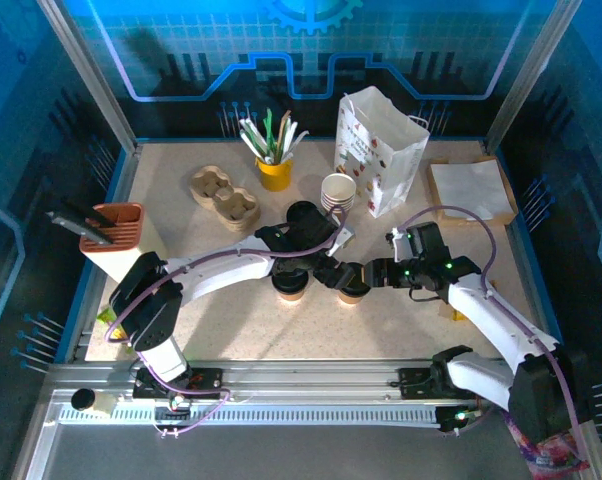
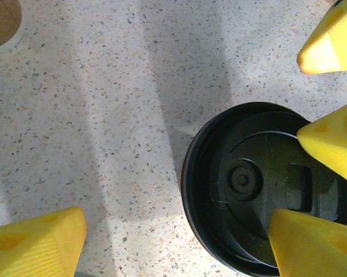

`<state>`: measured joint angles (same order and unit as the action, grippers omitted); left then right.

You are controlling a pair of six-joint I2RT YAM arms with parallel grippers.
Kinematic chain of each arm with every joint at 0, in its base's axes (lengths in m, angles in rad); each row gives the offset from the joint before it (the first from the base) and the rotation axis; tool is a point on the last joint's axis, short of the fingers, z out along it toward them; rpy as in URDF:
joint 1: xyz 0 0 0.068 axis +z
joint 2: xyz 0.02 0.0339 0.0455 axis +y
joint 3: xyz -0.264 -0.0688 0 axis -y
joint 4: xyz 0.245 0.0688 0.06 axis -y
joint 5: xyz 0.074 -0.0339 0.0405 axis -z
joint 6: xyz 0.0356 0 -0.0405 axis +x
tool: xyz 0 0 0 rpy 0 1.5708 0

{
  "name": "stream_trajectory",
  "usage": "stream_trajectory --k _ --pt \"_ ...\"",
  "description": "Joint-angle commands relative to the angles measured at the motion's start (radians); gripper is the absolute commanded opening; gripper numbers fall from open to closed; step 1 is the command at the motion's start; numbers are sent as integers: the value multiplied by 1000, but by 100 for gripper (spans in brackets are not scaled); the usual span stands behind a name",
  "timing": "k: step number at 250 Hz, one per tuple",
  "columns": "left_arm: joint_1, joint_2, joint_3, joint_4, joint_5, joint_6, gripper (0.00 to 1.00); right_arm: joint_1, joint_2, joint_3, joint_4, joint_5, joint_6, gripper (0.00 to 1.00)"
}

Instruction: Pack the takeout coffee

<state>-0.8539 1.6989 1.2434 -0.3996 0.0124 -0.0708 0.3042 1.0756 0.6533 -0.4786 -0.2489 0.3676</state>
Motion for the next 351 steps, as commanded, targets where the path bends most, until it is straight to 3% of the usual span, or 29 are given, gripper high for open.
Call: stream_trajectory --k 1,205,303,351 --pt "-8 -2 1 -28 -7 24 83 -9 -8 -26 -9 -15 16 70" --pt "-8 9 -102 -82 -57 79 83 -5 -22 -192 97 20 128 61" --pt "7 -36 -20 35 -2 -45 83 -5 -120 -18 38 -92 142 63" --pt "21 -31 -18 71 38 -69 83 -4 -141 -40 14 -104 143 64"
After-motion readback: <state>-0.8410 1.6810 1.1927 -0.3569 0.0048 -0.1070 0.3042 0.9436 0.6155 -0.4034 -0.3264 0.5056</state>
